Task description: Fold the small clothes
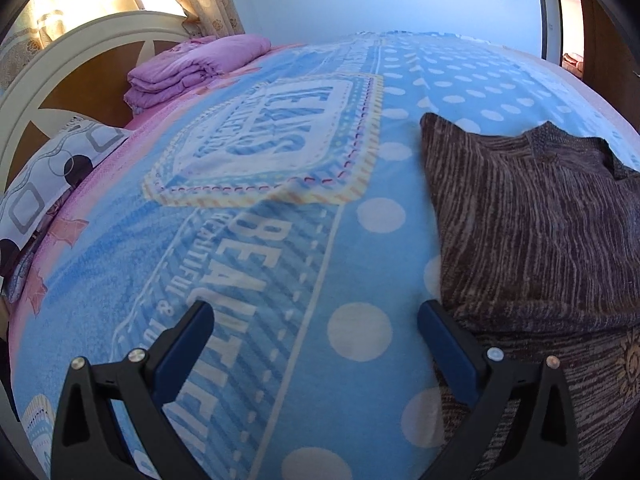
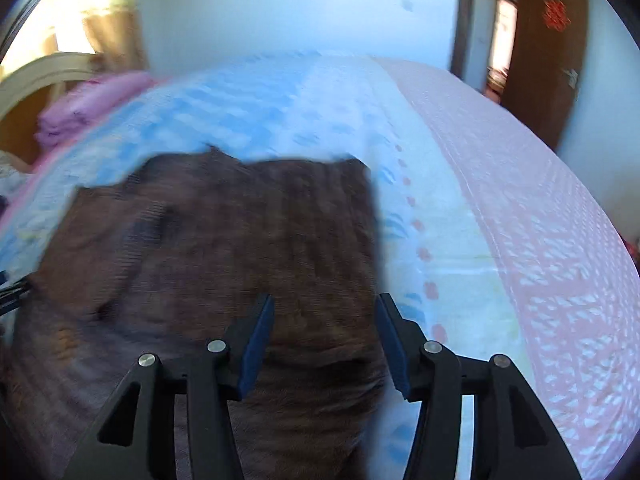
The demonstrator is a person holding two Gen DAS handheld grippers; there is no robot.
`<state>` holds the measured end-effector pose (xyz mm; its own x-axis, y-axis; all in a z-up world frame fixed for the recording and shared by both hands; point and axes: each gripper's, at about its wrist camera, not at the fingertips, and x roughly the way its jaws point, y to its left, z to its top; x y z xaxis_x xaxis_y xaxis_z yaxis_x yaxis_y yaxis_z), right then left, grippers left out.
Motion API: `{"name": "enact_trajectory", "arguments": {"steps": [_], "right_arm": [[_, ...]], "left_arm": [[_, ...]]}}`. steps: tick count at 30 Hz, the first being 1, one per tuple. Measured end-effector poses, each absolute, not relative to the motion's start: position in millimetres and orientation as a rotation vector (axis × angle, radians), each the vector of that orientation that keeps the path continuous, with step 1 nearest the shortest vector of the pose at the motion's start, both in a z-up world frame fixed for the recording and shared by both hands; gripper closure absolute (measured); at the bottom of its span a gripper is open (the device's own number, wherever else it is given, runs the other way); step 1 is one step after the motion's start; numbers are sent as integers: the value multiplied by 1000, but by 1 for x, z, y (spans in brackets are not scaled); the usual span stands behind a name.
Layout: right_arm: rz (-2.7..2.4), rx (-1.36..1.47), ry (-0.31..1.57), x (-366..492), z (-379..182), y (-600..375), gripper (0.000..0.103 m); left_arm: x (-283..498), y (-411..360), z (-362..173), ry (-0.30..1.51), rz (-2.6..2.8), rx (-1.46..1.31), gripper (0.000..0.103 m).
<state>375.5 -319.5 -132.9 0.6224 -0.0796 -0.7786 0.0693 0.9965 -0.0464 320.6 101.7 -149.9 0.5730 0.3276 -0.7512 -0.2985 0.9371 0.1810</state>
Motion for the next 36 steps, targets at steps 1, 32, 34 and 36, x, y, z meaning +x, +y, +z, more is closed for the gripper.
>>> {"name": "enact_trajectory", "arguments": {"steps": [1,32,34,36], "right_arm": [[-85,27,905,375,-138,-328,49],[5,64,856,314,-126,-332,38],[23,65,859,307,-127,-327,38],[37,64,872,299,-129,-319,38]], "left_arm": [[319,102,-150,886,368,38,0],[281,95,-133,856,264,16,0],[270,88,-130,848,238,30,0],[262,83,-127,851,216,30,0]]}}
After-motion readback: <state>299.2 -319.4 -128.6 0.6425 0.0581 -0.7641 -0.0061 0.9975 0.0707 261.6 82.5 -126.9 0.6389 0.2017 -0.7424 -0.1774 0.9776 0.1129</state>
